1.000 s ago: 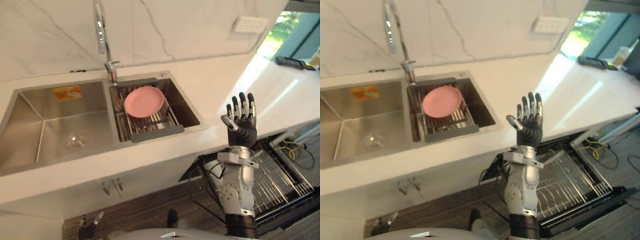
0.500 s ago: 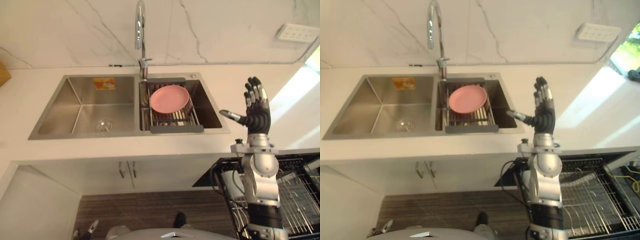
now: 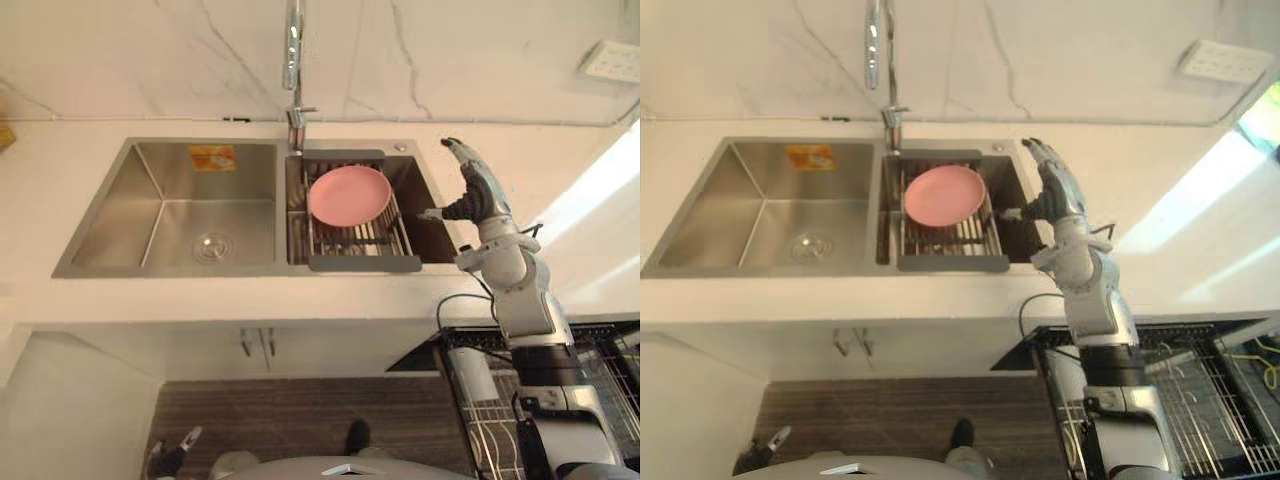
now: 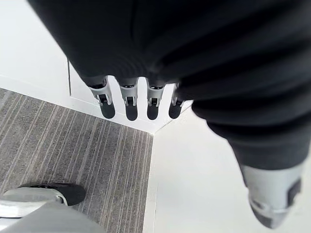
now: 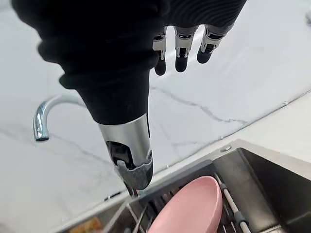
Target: Walk over to the sink, pick up the cup, carry it to the dishwasher, place the cup inside the dishwasher, then close the dishwasher door
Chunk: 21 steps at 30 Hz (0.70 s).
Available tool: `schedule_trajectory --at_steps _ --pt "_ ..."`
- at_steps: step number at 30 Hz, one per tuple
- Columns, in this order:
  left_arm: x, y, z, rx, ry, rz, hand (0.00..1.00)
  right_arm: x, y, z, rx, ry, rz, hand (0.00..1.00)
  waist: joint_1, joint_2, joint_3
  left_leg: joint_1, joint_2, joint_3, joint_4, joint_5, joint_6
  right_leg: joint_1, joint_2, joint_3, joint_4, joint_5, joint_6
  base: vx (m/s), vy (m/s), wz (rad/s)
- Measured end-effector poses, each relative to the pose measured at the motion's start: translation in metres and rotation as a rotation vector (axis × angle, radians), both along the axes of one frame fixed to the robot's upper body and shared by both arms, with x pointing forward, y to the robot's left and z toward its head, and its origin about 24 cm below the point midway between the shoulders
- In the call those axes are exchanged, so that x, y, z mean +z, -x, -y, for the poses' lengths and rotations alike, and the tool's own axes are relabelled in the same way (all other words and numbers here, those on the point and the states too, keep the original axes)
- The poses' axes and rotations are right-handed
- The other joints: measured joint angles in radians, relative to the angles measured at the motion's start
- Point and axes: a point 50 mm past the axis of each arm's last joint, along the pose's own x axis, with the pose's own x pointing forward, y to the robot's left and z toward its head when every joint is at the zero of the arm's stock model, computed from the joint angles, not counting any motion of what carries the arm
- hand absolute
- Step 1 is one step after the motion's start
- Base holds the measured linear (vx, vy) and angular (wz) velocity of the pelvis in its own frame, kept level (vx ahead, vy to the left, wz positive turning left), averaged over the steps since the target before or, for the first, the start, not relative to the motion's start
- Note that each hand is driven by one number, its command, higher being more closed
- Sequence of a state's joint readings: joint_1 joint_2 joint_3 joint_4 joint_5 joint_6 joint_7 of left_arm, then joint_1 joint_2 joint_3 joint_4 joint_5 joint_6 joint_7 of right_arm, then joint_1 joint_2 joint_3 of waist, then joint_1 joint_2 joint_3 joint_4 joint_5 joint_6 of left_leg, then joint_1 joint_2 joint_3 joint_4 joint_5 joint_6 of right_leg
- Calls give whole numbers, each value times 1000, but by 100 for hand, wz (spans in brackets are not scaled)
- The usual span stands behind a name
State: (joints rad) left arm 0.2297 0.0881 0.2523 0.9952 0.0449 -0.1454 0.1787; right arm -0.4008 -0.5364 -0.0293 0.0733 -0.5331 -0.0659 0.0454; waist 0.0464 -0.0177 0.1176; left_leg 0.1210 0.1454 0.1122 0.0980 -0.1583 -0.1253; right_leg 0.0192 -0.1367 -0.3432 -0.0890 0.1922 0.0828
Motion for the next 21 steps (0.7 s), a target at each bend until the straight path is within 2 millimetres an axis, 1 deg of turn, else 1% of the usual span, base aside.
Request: schedule_trajectory --at_steps 1,3,5,7,10,12,15,19,20,21 --pt "0 0 -1 -2 -1 -3 0 -2 -2 -3 5 27 -12 0 4 -4 -1 0 0 0 0 0 0 1 0 0 0 0 0 -52 16 1" --pt "1 1 -5 -8 -4 -11 0 -6 -10 -15 43 146 -46 0 10 -25 -1 -5 -2 -3 -1 2 2 -2 -3 -1 0 -2 2 -53 2 1" --pt "0 1 -4 -19 1 -19 0 -8 -14 -22 65 208 -57 0 13 -34 -4 -16 -6 -8 -2 7 4 -10 -7 -1 0 -2 3 -64 2 6" --pt "-1 1 0 -41 6 -26 0 -11 -19 -27 70 272 -76 0 16 -37 -4 -17 -13 -13 -15 18 7 -13 -14 -3 0 -1 4 -39 9 11" --pt "-1 1 0 -53 9 -30 0 -23 -25 -26 54 364 -126 0 21 -38 -4 -31 -17 -32 -14 23 8 -14 -19 -24 0 -1 4 -20 4 15" --pt "-1 0 0 -56 10 -30 0 -31 -27 -24 38 408 -159 0 33 -38 -4 -35 -16 -35 -15 26 7 -17 -18 -24 0 -1 4 -8 -1 9" --pt "-2 7 2 -66 22 -46 0 -45 -35 -25 12 528 -224 0 40 -39 -3 -38 -17 -37 -15 29 6 -20 -19 -28 0 0 5 0 0 0" --pt "-1 7 3 -88 20 -48 0 -47 -41 -18 -46 581 -241 0 41 -41 -2 -48 -22 -59 -15 33 8 -19 -24 -49 0 0 5 14 12 15" --pt "-1 6 3 -99 18 -42 0 -47 -42 -15 -68 575 -241 0 43 -42 -2 -47 -23 -62 -14 34 8 -19 -25 -51 0 1 6 20 10 9" --pt "0 4 3 -105 16 -35 0 -48 -43 -12 -88 571 -245 0 53 -42 -1 -47 -23 -63 -14 34 8 -19 -25 -52 0 1 5 12 10 5"
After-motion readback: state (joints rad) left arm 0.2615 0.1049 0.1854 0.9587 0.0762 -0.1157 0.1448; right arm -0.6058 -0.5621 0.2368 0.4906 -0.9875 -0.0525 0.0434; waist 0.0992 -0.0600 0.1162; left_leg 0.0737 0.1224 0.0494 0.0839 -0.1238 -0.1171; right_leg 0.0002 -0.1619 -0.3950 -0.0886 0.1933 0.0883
